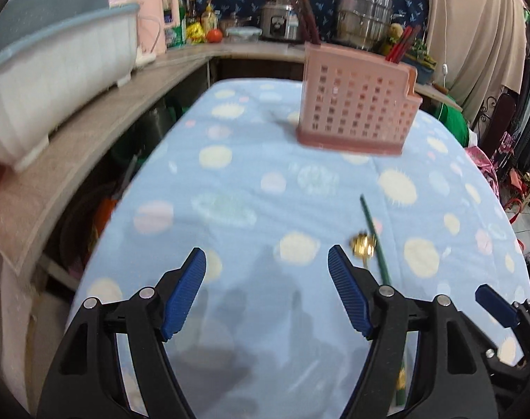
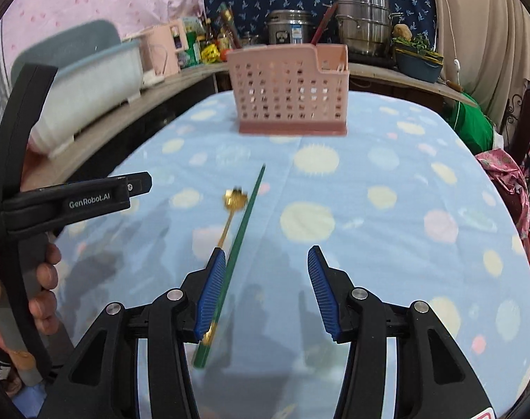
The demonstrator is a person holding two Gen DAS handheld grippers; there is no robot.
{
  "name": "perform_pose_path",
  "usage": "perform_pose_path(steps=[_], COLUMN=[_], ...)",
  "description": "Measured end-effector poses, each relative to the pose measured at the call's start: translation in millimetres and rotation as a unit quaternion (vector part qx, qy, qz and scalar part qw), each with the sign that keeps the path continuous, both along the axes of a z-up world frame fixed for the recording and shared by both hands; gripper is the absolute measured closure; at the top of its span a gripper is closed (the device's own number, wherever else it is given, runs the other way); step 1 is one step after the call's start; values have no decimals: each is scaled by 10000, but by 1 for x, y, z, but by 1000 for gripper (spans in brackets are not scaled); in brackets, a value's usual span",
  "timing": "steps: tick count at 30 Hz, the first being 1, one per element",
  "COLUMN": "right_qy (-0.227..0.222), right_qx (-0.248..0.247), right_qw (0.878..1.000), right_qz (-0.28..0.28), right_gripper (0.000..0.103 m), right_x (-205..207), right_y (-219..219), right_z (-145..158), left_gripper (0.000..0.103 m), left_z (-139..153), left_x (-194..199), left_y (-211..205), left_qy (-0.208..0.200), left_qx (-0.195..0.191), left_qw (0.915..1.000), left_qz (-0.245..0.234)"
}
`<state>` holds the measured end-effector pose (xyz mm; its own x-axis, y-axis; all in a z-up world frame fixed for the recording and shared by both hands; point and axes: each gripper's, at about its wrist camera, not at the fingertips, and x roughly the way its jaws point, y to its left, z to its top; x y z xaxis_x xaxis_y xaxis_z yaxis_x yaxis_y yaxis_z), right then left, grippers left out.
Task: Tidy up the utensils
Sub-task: 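Bring both grippers back over the green chopstick and gold spoon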
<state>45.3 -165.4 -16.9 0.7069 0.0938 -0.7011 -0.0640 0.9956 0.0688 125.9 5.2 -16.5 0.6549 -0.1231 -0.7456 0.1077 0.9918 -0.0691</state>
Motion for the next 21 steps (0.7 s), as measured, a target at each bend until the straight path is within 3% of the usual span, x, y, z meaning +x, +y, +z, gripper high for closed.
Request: perform_pose_path(steps=[5, 14, 21], right_qy=[272, 228, 90], right_qx=[62, -83, -312], right_qw=[9996, 9996, 9995], right_qz=[86, 130, 52], right_gripper=[55, 58, 75], right_x=[-15, -23, -23], right_y=[15, 36, 39], right_z=[-27, -40, -41], left_gripper=[34, 34, 34], left_z=[-27, -36, -37], left_x=[-17, -30, -33], left_y=[9, 13, 11], left_qy=[301, 306, 313], left_qx=[-32, 71, 128], left_qw=[9995, 9995, 9994], left_qz=[86, 87, 7])
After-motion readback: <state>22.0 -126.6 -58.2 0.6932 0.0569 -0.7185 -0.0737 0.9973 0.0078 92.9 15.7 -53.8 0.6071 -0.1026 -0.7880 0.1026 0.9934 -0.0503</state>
